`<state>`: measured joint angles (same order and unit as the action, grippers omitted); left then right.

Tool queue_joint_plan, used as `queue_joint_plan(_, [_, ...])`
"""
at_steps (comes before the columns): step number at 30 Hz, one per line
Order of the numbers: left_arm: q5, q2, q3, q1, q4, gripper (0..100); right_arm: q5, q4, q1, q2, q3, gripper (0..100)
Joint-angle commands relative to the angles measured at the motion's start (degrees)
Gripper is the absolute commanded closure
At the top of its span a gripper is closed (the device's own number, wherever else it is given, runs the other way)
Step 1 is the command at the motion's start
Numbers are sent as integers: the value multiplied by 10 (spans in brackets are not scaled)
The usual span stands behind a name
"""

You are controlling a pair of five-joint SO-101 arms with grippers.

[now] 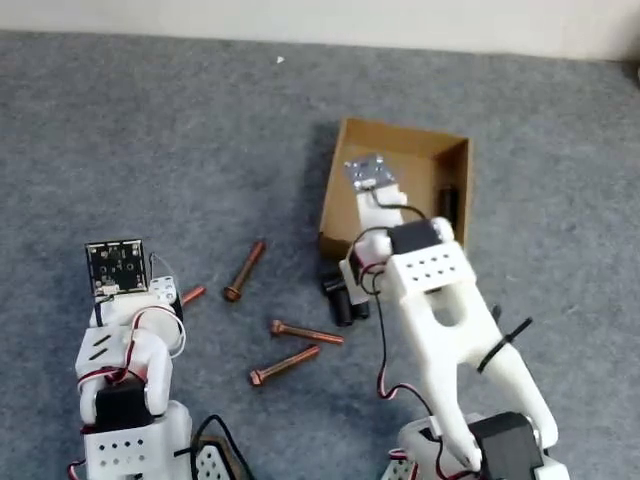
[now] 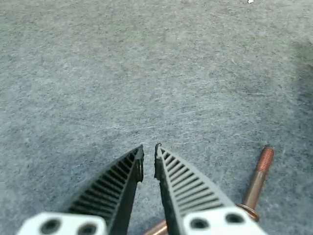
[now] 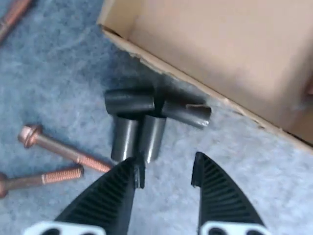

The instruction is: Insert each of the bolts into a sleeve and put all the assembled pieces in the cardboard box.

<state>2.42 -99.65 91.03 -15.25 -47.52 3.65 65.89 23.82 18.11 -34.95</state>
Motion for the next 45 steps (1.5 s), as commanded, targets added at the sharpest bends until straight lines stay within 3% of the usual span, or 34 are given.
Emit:
queue_joint_plan(1, [-7, -3, -9, -7, -1, 936, -20, -58, 12, -16, -14, 858])
queue_joint_plan(13, [-7, -3, -9, -4, 0, 936, -20, -111, 47, -116, -16, 860])
queue_joint_plan(24, [-7, -3, -7, -4, 0, 936, -16, -124, 34, -204, -15, 861])
queue_joint_plan(33, [-7, -3, -7, -4, 0, 936, 8, -83, 32, -171, -17, 991])
queue_joint_plan(38, [-7, -3, -7, -4, -2, 936, 21, -54, -7, -96, -24, 994])
queue_joint_plan(45, [-7, -3, -18, -7, -3, 936, 21, -95, -36, 58, -110, 994])
